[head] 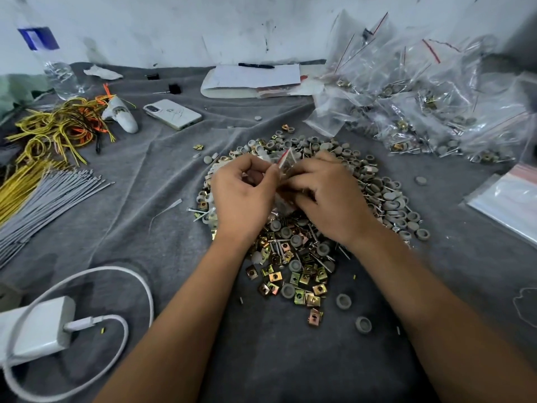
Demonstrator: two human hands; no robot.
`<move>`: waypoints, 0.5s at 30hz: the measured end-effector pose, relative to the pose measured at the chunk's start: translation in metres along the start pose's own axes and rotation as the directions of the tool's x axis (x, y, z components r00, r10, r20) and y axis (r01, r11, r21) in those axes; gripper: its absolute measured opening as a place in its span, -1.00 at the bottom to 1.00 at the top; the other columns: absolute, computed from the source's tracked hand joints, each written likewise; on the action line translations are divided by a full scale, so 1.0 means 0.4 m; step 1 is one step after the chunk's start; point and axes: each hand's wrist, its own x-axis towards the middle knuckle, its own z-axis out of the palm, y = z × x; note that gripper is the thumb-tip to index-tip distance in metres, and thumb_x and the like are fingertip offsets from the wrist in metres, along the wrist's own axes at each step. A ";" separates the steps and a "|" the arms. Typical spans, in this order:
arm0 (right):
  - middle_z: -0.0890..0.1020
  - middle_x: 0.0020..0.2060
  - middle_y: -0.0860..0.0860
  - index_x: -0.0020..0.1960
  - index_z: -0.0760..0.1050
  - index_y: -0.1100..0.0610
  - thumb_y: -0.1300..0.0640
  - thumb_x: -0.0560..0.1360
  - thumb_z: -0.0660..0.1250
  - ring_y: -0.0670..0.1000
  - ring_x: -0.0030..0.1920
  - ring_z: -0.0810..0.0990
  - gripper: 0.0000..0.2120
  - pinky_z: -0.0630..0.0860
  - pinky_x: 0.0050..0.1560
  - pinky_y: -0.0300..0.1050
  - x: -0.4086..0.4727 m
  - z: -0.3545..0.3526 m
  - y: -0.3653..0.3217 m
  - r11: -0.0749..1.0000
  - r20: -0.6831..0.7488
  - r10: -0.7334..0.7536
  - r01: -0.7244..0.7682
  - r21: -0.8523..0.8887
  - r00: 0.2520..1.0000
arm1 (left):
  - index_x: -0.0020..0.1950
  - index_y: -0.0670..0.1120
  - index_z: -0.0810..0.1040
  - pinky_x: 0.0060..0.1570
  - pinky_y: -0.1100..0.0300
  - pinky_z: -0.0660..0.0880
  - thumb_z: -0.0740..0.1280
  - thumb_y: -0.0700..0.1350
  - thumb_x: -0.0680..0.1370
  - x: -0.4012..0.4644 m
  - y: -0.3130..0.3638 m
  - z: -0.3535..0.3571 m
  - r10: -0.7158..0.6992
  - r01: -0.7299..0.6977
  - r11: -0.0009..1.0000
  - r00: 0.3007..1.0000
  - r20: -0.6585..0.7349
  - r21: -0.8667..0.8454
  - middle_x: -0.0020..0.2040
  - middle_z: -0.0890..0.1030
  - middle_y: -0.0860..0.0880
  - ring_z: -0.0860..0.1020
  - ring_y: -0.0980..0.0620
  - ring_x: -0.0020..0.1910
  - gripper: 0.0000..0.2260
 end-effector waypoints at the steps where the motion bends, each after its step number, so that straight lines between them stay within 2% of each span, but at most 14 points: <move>1: 0.68 0.09 -0.01 0.13 0.73 0.11 0.21 0.51 0.45 0.06 0.13 0.47 -0.79 0.47 0.13 0.03 0.001 0.004 -0.005 0.999 0.047 -0.026 0.028 -0.044 0.999 | -0.23 -0.12 0.63 -0.43 0.10 0.40 0.47 -0.23 0.54 0.001 0.001 -0.001 -0.006 0.006 1.000 1.000 -0.020 0.001 -0.42 0.56 -0.12 0.47 -0.04 -0.46 -0.85; 2: 0.66 0.12 0.00 0.16 0.71 0.13 0.20 0.53 0.44 0.06 0.16 0.44 -0.78 0.45 0.17 0.00 0.002 0.006 -0.009 0.998 0.061 -0.043 0.046 -0.044 0.997 | -0.24 -0.10 0.63 -0.41 0.12 0.40 0.47 -0.22 0.53 0.002 0.001 -0.002 -0.011 0.012 1.000 0.999 -0.042 0.002 -0.43 0.53 -0.08 0.46 0.00 -0.45 -0.85; 4: 0.66 0.12 0.02 0.20 0.68 0.17 0.17 0.51 0.48 0.06 0.17 0.49 -0.74 0.44 0.21 -0.06 0.005 0.001 -0.015 0.999 -0.014 -0.041 0.041 0.020 0.999 | -0.25 -0.07 0.64 -0.38 0.16 0.42 0.47 -0.22 0.52 0.006 0.000 -0.006 -0.018 0.019 1.000 0.995 -0.095 0.007 -0.45 0.51 -0.02 0.45 0.06 -0.45 -0.84; 6: 0.67 -0.02 0.01 0.05 0.70 0.17 0.13 0.47 0.55 0.03 0.06 0.55 -0.81 0.47 0.12 -0.08 0.007 -0.015 -0.016 0.996 -0.126 -0.036 0.047 0.081 0.991 | -0.27 -0.04 0.62 -0.38 0.17 0.44 0.46 -0.23 0.51 0.010 -0.004 -0.011 -0.023 0.026 1.000 0.990 -0.142 0.016 -0.46 0.52 -0.02 0.48 0.02 -0.47 -0.82; 7: 0.64 -0.10 -0.01 -0.04 0.69 0.15 0.09 0.45 0.57 0.01 0.00 0.53 -0.84 0.46 0.05 -0.08 0.005 -0.025 -0.013 0.994 -0.122 -0.047 0.059 0.097 0.991 | -0.28 -0.04 0.62 -0.38 0.16 0.45 0.45 -0.23 0.50 0.012 -0.007 -0.013 -0.032 0.035 0.999 0.986 -0.162 0.017 -0.45 0.53 -0.03 0.49 -0.04 -0.47 -0.82; 9: 0.57 -0.16 -0.09 -0.11 0.70 0.07 -0.02 0.42 0.58 -0.03 -0.03 0.45 -0.83 0.41 -0.01 -0.07 -0.001 -0.040 -0.010 0.991 0.050 -0.080 0.073 0.116 0.996 | -0.29 -0.04 0.61 -0.40 0.22 0.42 0.44 -0.24 0.49 0.016 -0.010 -0.015 -0.045 0.049 0.999 0.979 -0.201 0.015 -0.46 0.51 0.02 0.45 0.06 -0.48 -0.81; 10: 0.54 -0.15 -0.11 -0.10 0.72 0.01 -0.09 0.41 0.57 -0.05 -0.01 0.40 -0.81 0.38 0.00 -0.08 -0.006 -0.044 -0.012 0.990 0.170 -0.094 0.075 0.117 0.981 | -0.30 -0.05 0.61 -0.41 0.30 0.39 0.44 -0.25 0.49 0.017 -0.009 -0.015 -0.049 0.053 0.999 0.976 -0.211 0.012 -0.47 0.49 0.07 0.42 0.15 -0.48 -0.81; 12: 0.49 -0.08 -0.10 -0.02 0.71 -0.14 -0.22 0.39 0.54 -0.05 0.06 0.34 -0.76 0.36 0.08 -0.07 -0.010 -0.043 -0.021 0.995 0.358 -0.100 0.094 0.037 0.928 | -0.29 -0.07 0.61 -0.41 0.37 0.36 0.44 -0.25 0.49 0.015 -0.009 -0.014 -0.056 0.059 0.998 0.976 -0.212 0.008 -0.47 0.47 0.11 0.41 0.19 -0.47 -0.82; 15: 0.46 -0.03 -0.11 0.05 0.67 -0.21 -0.23 0.40 0.53 -0.06 0.09 0.28 -0.75 0.34 0.21 0.07 -0.004 -0.042 -0.031 0.992 0.451 -0.069 0.108 -0.062 0.890 | -0.30 -0.05 0.61 -0.40 0.38 0.36 0.44 -0.25 0.49 0.016 -0.010 -0.016 -0.057 0.060 0.998 0.978 -0.201 0.009 -0.50 0.46 0.16 0.41 0.20 -0.47 -0.82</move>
